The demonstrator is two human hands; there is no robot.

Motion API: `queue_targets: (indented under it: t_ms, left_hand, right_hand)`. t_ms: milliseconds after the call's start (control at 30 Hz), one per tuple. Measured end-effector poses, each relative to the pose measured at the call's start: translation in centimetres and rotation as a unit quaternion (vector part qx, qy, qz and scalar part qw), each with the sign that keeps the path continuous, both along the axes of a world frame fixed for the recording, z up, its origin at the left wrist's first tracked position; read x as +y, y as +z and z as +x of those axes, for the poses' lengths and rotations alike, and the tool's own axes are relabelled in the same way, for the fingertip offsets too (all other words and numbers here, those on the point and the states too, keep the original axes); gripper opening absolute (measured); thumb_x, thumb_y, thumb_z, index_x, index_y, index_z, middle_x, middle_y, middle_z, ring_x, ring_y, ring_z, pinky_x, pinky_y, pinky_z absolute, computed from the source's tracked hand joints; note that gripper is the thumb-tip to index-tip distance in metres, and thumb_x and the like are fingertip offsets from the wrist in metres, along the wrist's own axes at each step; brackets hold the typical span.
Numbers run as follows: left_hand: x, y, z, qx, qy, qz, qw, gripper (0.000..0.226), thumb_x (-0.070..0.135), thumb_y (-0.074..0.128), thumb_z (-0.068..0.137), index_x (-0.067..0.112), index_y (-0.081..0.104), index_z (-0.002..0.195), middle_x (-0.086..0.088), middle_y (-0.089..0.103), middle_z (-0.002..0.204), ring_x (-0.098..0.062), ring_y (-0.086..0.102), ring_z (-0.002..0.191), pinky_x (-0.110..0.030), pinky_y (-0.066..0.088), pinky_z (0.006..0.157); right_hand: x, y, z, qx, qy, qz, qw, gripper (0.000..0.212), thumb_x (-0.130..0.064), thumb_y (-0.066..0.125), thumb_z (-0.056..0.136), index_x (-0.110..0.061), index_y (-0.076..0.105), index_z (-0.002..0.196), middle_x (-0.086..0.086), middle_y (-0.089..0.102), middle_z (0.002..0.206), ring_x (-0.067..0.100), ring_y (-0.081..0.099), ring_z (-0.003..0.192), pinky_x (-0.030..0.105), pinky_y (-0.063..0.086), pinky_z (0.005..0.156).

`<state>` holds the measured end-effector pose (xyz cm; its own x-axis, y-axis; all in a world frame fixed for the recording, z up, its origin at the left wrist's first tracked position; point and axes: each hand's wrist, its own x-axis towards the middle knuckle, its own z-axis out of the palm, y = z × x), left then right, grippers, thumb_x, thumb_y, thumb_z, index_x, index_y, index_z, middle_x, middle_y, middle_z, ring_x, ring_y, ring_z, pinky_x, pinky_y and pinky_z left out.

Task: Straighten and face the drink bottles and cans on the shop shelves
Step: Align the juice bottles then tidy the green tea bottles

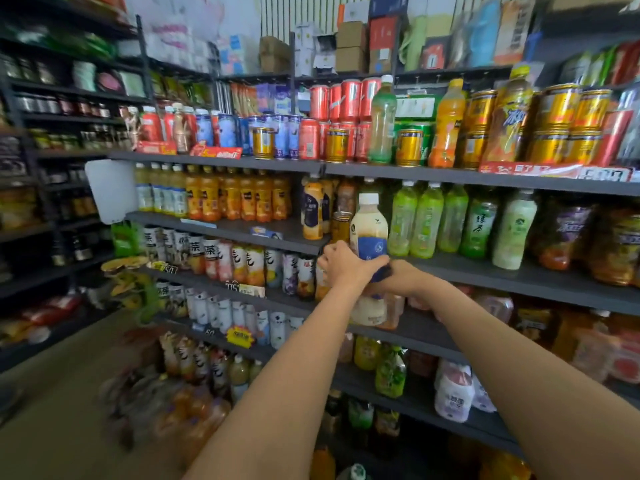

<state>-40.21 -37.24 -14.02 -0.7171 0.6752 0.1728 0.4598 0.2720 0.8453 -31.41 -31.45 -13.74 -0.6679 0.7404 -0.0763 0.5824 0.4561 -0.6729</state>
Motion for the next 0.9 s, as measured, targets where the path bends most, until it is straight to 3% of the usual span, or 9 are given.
queue_targets:
  t_ms: [133, 200, 333, 467, 533, 633, 733, 833, 900]
  left_hand:
    - [-0.9, -2.5, -1.2, 0.028, -0.001, -0.070, 0.997, 0.067, 0.051, 0.073, 0.069, 0.011, 0.050, 0.119, -0.009, 0.037, 0.133, -0.032, 0.032, 0.130, -0.046, 0.035, 0.104]
    - [-1.2, -3.7, -1.5, 0.033, -0.004, -0.103, 0.994, 0.065, 0.050, 0.073, 0.071, 0.011, 0.051, 0.118, -0.009, 0.037, 0.133, -0.033, 0.031, 0.129, -0.045, 0.034, 0.104]
    - [-1.1, -5.6, -1.0, 0.055, -0.026, -0.170, 0.984, 0.072, 0.051, 0.072, 0.072, 0.009, 0.047, 0.124, -0.010, 0.030, 0.139, -0.035, 0.026, 0.131, -0.046, 0.033, 0.105]
    - [-0.2, -7.1, 0.9, 0.066, -0.082, -0.213, 0.971, 0.077, 0.053, 0.071, 0.073, 0.008, 0.044, 0.130, -0.008, 0.024, 0.143, -0.034, 0.022, 0.132, -0.046, 0.032, 0.105]
    - [0.6, -7.9, 2.6, 0.091, -0.122, -0.239, 0.959, 0.082, 0.052, 0.072, 0.072, 0.007, 0.043, 0.133, -0.006, 0.021, 0.147, -0.035, 0.018, 0.136, -0.047, 0.030, 0.108]
    - [1.6, -9.2, 5.6, 0.119, -0.192, -0.264, 0.938, 0.086, 0.048, 0.073, 0.073, 0.011, 0.034, 0.140, -0.005, 0.017, 0.150, -0.034, 0.013, 0.139, -0.048, 0.026, 0.111]
    - [2.6, -10.5, 8.7, 0.120, -0.236, -0.268, 0.926, 0.087, 0.048, 0.072, 0.073, 0.011, 0.032, 0.141, -0.006, 0.019, 0.147, -0.033, 0.016, 0.137, -0.044, 0.025, 0.110]
    - [3.6, -11.0, 11.5, 0.096, -0.272, -0.284, 0.915, 0.089, 0.044, 0.074, 0.073, 0.008, 0.031, 0.141, -0.009, 0.027, 0.145, -0.032, 0.027, 0.135, -0.041, 0.032, 0.110]
    - [4.4, -10.3, 12.8, 0.057, -0.324, -0.282, 0.901, 0.079, 0.037, 0.077, 0.071, 0.009, 0.042, 0.135, -0.010, 0.042, 0.140, -0.029, 0.044, 0.127, -0.041, 0.041, 0.105]
  right_hand:
    - [0.4, -0.4, -0.1, 0.027, 0.007, -0.031, 0.999, 0.044, -0.003, 0.070, 0.077, -0.008, 0.053, 0.117, 0.005, 0.054, 0.109, 0.019, 0.052, 0.105, 0.035, 0.044, 0.091]
    - [0.6, -0.9, 0.0, 0.037, -0.015, -0.027, 0.999, 0.048, -0.005, 0.070, 0.075, -0.004, 0.052, 0.119, 0.011, 0.054, 0.118, 0.025, 0.053, 0.109, 0.037, 0.046, 0.090]
    - [0.4, -2.0, 1.2, 0.098, -0.056, -0.075, 0.991, 0.035, -0.013, 0.061, 0.085, 0.000, 0.057, 0.118, 0.009, 0.053, 0.108, 0.021, 0.050, 0.096, 0.032, 0.041, 0.072]
    - [0.5, -3.9, 3.7, 0.147, -0.099, -0.135, 0.975, 0.052, -0.030, 0.064, 0.086, -0.004, 0.051, 0.129, 0.008, 0.055, 0.120, 0.019, 0.052, 0.098, 0.026, 0.044, 0.069]
    - [0.7, -4.7, 5.5, 0.158, -0.117, -0.156, 0.968, 0.046, -0.032, 0.067, 0.084, -0.006, 0.054, 0.121, 0.007, 0.056, 0.119, 0.017, 0.054, 0.094, 0.024, 0.045, 0.064]
    - [0.9, -5.6, 8.4, 0.169, -0.142, -0.185, 0.957, 0.021, -0.028, 0.068, 0.084, -0.012, 0.057, 0.091, 0.007, 0.062, 0.102, 0.016, 0.058, 0.085, 0.022, 0.051, 0.059]
    - [1.8, -6.7, 11.4, 0.134, -0.175, -0.127, 0.967, 0.029, -0.033, 0.068, 0.084, -0.007, 0.059, 0.096, 0.008, 0.064, 0.103, 0.022, 0.061, 0.094, 0.031, 0.053, 0.073]
    - [2.4, -7.5, 13.9, 0.062, -0.191, -0.053, 0.978, 0.036, -0.044, 0.066, 0.082, -0.010, 0.055, 0.082, 0.004, 0.057, 0.082, 0.021, 0.056, 0.086, 0.024, 0.045, 0.057]
    - [2.8, -7.6, 15.5, 0.023, -0.214, -0.004, 0.977, 0.040, -0.050, 0.064, 0.082, -0.013, 0.050, 0.072, 0.001, 0.052, 0.072, 0.020, 0.054, 0.079, 0.023, 0.038, 0.053]
